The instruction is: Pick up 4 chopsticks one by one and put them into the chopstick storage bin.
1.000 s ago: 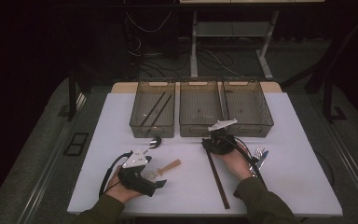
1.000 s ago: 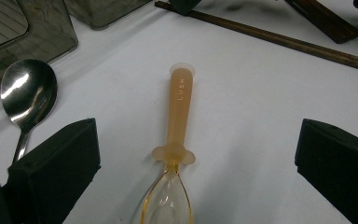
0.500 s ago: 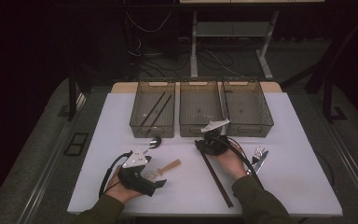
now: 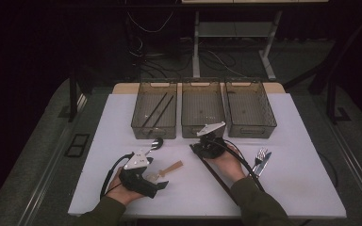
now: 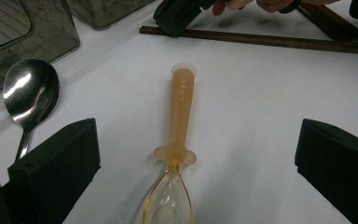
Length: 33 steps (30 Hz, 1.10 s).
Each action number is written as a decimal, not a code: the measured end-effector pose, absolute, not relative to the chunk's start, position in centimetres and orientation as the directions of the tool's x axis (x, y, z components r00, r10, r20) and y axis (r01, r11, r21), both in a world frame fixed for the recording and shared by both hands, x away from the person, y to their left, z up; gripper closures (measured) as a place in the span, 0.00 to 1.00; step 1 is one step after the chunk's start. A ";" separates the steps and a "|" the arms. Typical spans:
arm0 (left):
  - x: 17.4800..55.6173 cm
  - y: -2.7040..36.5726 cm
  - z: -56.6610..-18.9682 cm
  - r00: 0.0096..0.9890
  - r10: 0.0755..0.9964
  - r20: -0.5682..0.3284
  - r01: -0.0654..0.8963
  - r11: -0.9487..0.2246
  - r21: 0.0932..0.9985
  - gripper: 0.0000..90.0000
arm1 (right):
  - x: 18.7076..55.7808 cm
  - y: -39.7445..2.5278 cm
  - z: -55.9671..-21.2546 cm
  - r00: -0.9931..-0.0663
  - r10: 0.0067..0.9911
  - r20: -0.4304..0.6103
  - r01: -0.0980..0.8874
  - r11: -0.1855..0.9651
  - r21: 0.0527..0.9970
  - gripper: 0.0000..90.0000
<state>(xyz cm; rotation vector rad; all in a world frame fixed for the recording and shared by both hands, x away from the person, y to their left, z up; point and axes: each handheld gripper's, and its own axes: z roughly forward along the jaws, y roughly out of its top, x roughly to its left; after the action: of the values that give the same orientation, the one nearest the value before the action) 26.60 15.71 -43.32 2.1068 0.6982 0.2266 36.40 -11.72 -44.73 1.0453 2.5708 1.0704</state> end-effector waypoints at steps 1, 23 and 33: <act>26.6 15.7 -43.3 0.827 0.555 -0.089 0.393 -0.458 0.797 0.00 | 36.4 -11.8 -44.7 -0.740 0.662 0.118 0.547 0.490 0.679 0.80; 26.6 15.7 -43.3 0.820 0.566 -0.092 0.403 -0.454 0.795 0.00 | 29.0 -17.6 -43.3 -0.788 0.593 0.165 0.537 0.532 0.654 0.70; 26.6 15.8 -43.3 0.820 0.566 -0.091 0.404 -0.457 0.793 0.00 | 27.2 -19.9 -43.6 -0.785 0.600 0.152 0.539 0.542 0.644 0.80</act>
<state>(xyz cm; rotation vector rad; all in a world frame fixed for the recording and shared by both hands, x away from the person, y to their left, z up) 26.62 15.76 -43.32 2.1114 0.7108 0.2311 27.17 -19.88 -43.56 0.9933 2.6814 1.0740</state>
